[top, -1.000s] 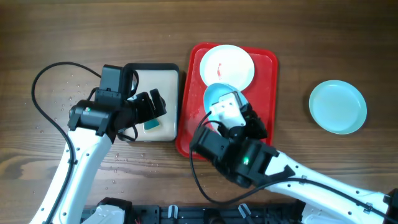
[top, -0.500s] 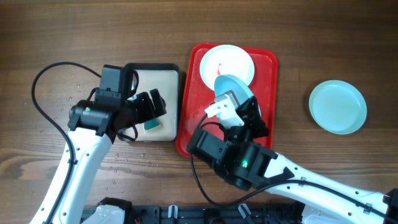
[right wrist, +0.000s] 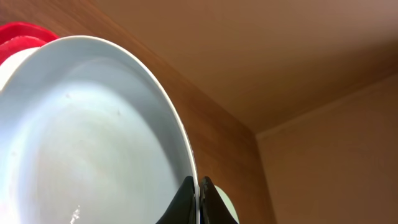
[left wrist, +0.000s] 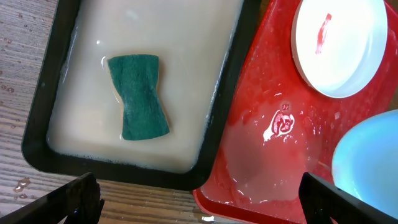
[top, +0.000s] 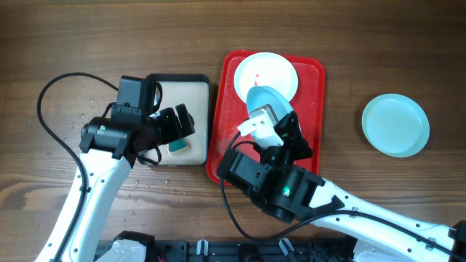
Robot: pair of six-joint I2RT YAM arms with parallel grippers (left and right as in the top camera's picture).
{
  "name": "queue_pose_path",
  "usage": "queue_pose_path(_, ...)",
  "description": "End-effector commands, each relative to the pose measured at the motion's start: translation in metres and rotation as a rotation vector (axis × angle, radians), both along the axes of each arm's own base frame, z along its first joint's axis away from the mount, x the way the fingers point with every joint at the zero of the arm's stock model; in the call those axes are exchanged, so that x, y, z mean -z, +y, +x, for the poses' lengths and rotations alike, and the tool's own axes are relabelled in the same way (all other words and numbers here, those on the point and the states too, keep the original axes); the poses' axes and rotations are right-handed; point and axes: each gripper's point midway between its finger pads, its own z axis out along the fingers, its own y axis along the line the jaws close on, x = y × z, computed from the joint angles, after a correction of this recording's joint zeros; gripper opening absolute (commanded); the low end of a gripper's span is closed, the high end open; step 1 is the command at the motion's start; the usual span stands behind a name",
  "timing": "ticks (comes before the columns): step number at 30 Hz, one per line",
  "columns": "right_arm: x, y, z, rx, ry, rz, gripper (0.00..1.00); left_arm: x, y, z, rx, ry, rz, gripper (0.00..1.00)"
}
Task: Clean dirty plates on tray and stack at the side
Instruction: 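Lift the second light-blue plate and carry it right with the right gripper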
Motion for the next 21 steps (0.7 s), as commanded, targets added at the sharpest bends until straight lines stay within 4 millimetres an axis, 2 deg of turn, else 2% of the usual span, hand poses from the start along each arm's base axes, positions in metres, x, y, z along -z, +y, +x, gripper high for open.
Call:
queue_pose_path(1, -0.003, 0.0, -0.001, -0.004, -0.007, 0.011, 0.04, -0.007, -0.001, 0.003, 0.005, -0.017, -0.012, 1.0)
queue_pose_path(5, -0.001, 0.002, -0.001, -0.009, 0.002, 0.021, 0.04, -0.007, -0.001, 0.003, 0.005, -0.017, -0.012, 1.0)
queue_pose_path(8, 0.016, 0.011, -0.001, -0.034, 0.077, 0.138, 0.04, -0.007, -0.001, 0.003, 0.005, -0.017, -0.012, 1.0)
queue_pose_path(12, 0.071, 0.018, 0.003, 0.034, 0.365, 0.55, 0.04, -0.007, -0.001, 0.003, 0.005, -0.017, -0.012, 1.0)
queue_pose_path(13, 0.085, 0.019, 0.006, 0.034, 0.485, 0.645, 0.04, -0.007, -0.001, 0.003, 0.005, -0.017, -0.012, 1.0)
queue_pose_path(14, 0.098, 0.01, 0.012, 0.008, 0.637, 0.724, 0.04, -0.007, -0.001, 0.003, 0.005, -0.017, -0.012, 1.0)
queue_pose_path(15, 0.104, -0.015, 0.02, 0.054, 0.73, 0.86, 0.04, -0.007, -0.001, 0.003, 0.005, -0.017, -0.012, 1.0)
queue_pose_path(16, 0.105, -0.028, 0.025, 0.094, 0.746, 0.927, 0.04, -0.007, -0.001, 0.003, 0.005, -0.017, -0.012, 1.0)
queue_pose_path(18, 0.104, -0.08, 0.042, 0.202, 0.724, 1.102, 0.04, -0.007, -0.001, 0.002, 0.005, -0.017, -0.012, 1.0)
queue_pose_path(19, 0.102, -0.11, 0.048, 0.271, 0.681, 1.168, 0.04, -0.007, -0.001, 0.003, 0.005, -0.017, -0.012, 1.0)
queue_pose_path(21, 0.101, -0.183, 0.054, 0.462, 0.542, 1.291, 0.04, -0.007, -0.001, 0.002, 0.005, -0.017, -0.012, 1.0)
